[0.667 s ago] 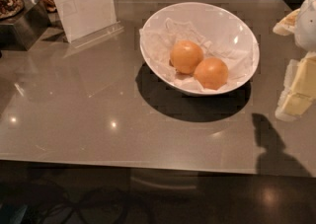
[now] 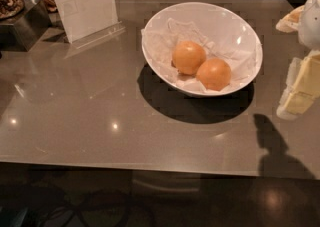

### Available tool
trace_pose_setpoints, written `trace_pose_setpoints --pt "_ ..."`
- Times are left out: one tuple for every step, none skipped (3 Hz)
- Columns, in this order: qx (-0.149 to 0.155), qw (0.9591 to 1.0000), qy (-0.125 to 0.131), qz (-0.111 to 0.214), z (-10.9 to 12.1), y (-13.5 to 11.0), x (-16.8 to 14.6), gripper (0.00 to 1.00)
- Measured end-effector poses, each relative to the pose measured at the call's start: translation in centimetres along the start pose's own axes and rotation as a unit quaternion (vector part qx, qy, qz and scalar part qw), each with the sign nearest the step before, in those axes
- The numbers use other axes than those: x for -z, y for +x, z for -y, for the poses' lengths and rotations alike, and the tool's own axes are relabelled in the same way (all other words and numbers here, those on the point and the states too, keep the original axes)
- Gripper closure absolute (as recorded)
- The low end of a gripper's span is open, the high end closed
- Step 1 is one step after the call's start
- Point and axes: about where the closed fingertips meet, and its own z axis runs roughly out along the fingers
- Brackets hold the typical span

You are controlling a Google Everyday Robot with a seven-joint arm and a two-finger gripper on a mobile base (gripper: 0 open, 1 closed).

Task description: Pick orange from white bowl

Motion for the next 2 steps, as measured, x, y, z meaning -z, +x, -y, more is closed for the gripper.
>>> trace_pose_setpoints --pt "0.003 0.9987 -0.002 0.052 2.5 -1.5 -0.8 0.0" --pt "-0.008 0.9942 -0.018 0.106 6.1 -3.6 -2.4 0.0"
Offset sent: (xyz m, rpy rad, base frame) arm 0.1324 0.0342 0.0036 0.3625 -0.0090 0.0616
